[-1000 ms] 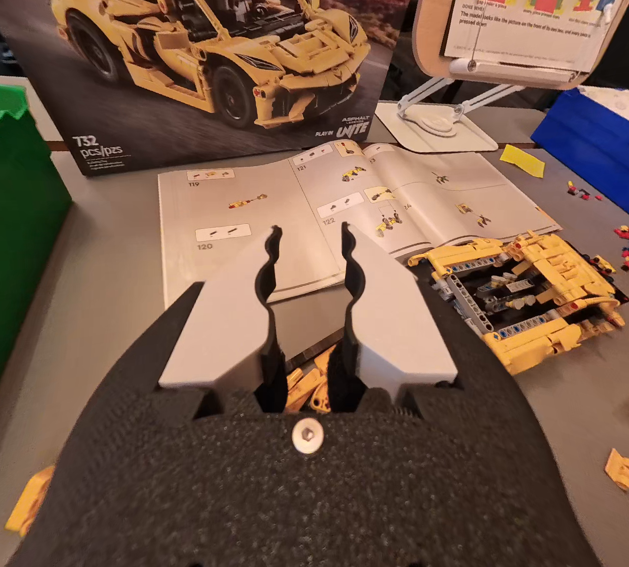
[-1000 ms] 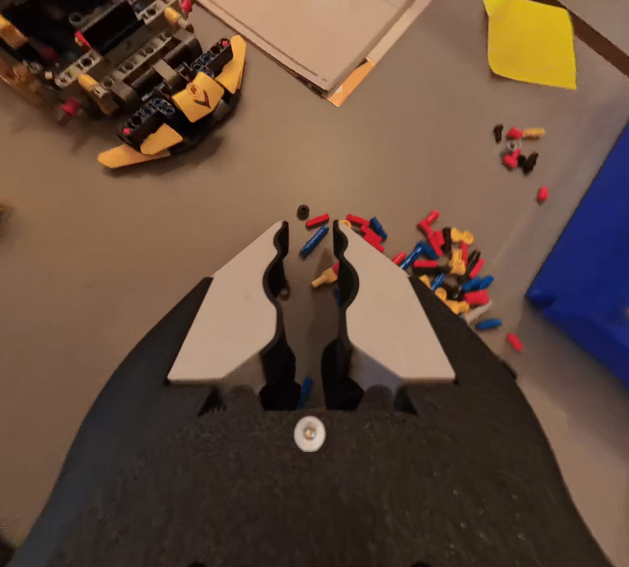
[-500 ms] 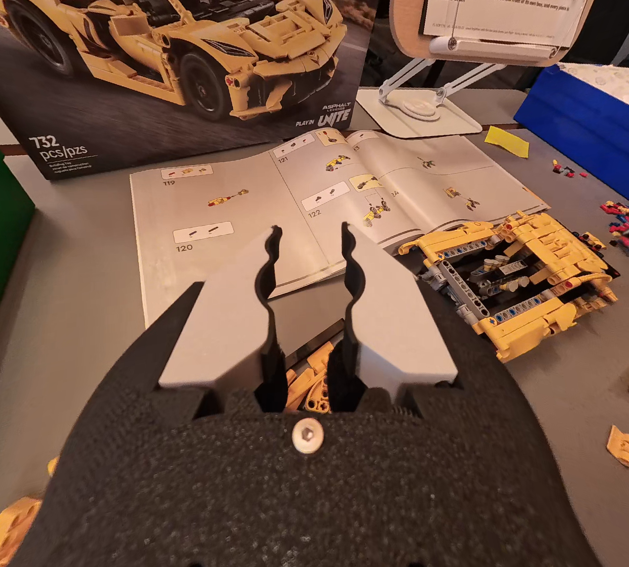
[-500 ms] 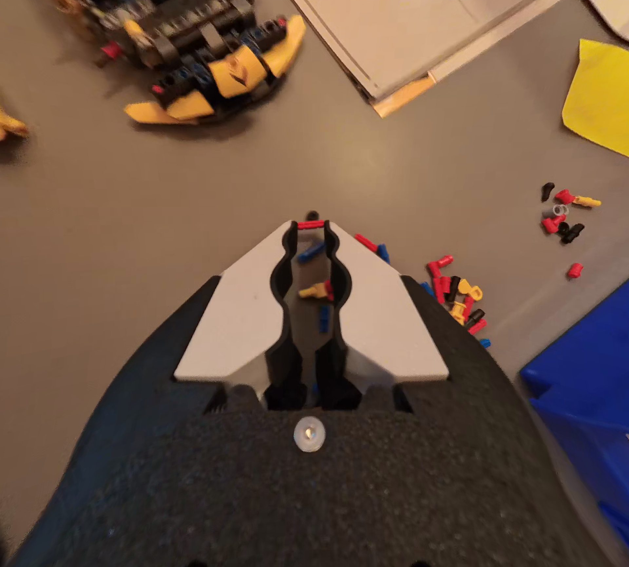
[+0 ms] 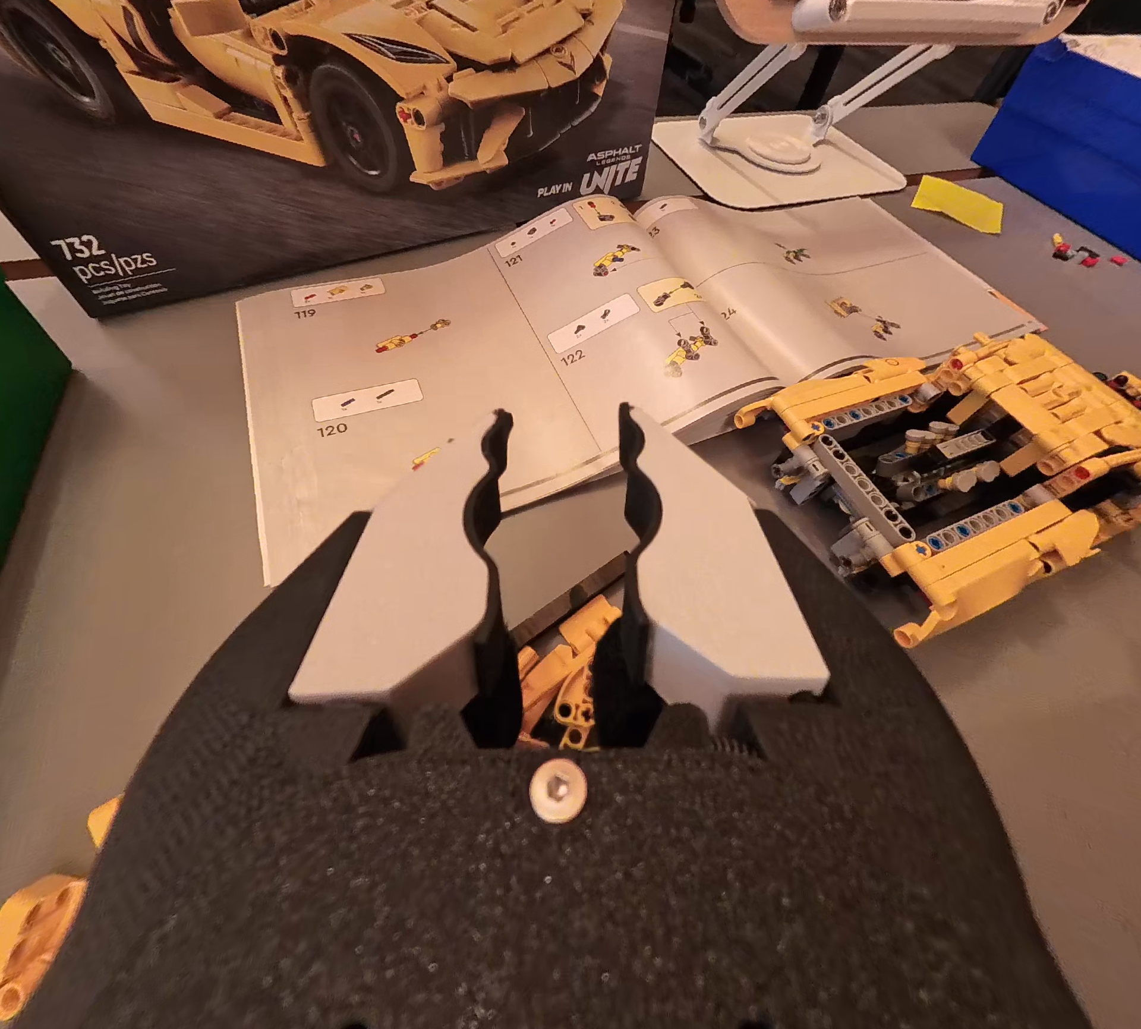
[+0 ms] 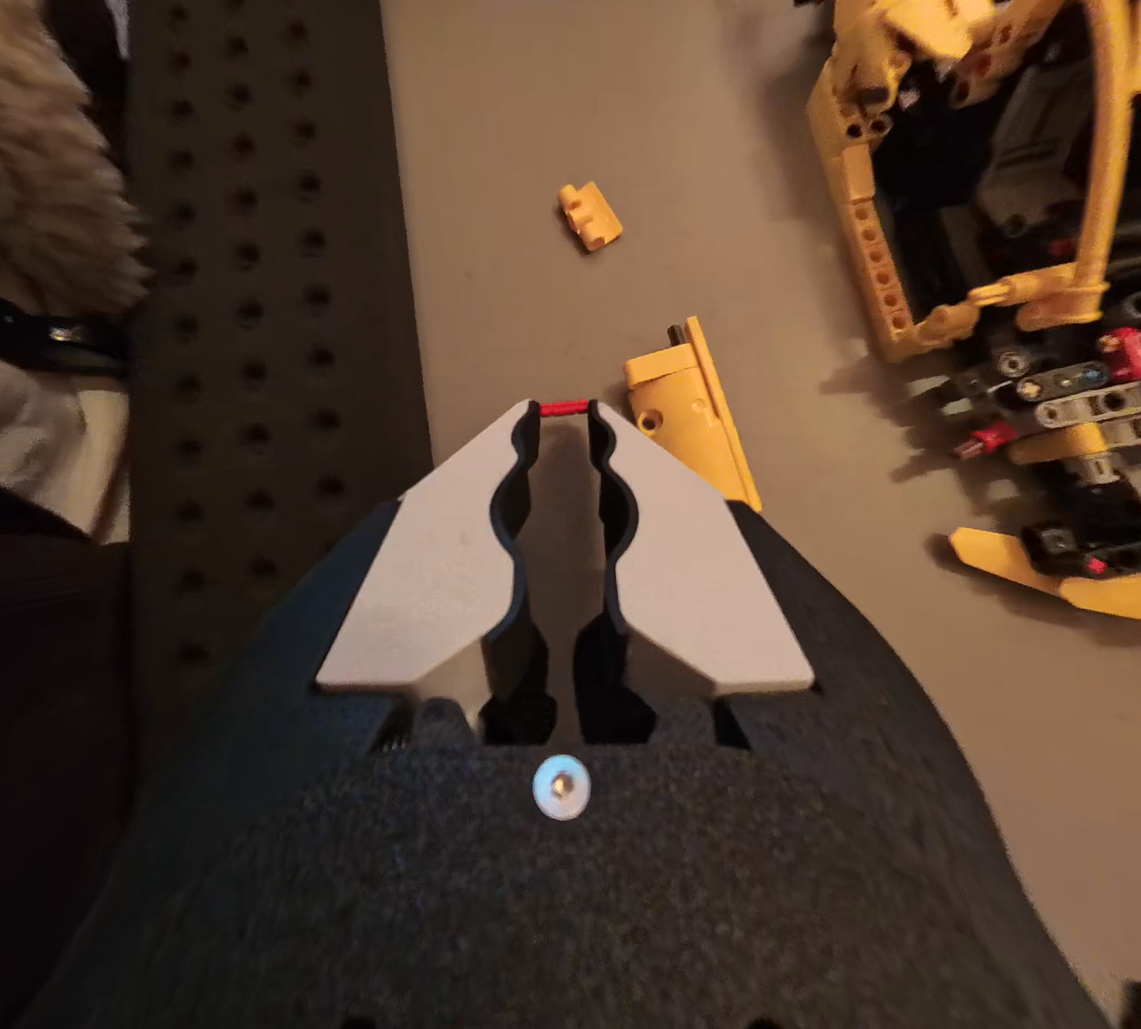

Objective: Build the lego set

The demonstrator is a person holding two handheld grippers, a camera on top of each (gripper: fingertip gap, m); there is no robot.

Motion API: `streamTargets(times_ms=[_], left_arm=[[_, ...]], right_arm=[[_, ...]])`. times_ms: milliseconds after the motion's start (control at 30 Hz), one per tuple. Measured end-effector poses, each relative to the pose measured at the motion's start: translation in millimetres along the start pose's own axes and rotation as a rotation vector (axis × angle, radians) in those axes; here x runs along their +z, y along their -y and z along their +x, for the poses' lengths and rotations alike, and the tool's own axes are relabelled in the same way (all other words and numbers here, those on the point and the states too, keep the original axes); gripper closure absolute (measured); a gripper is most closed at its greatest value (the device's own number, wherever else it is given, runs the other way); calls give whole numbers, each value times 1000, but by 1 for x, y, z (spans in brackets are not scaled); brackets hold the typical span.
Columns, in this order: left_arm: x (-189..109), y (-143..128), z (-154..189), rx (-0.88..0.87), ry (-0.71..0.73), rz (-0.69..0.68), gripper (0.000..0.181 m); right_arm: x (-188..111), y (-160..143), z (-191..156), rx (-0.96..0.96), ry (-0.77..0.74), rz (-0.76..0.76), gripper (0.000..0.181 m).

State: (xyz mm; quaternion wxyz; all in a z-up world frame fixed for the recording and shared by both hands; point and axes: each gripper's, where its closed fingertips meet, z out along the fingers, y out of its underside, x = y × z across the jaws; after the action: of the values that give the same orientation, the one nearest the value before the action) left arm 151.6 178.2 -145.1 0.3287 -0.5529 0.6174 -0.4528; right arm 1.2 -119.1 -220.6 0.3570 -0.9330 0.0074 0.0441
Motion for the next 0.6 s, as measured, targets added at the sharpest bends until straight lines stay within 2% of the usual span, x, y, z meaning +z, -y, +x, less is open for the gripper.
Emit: streamTargets(times_ms=[200, 233, 333, 400, 500, 533, 600], left_arm=[[-2, -1, -1, 4, 10, 3, 145], [-2, -1, -1, 2, 8, 2, 145], [-2, -1, -1, 2, 7, 3, 145], [-1, -2, -1, 0, 5, -2, 145], [0, -4, 0, 2, 0, -7, 145], [0, -4, 0, 5, 2, -9, 145], [0, -6, -1, 12, 10, -13, 145]], right_arm=[[5, -10, 4, -13, -29, -40, 166], [3, -10, 4, -3, -25, -35, 160], [-28, -5, 20, 81, -35, 41, 155], [-65, -19, 68, 133, -192, 51, 156], [-114, -66, 158, 247, -501, -27, 158], [-121, -80, 177, 308, -551, -38, 157], [-119, -97, 195, 418, -555, -36, 155]])
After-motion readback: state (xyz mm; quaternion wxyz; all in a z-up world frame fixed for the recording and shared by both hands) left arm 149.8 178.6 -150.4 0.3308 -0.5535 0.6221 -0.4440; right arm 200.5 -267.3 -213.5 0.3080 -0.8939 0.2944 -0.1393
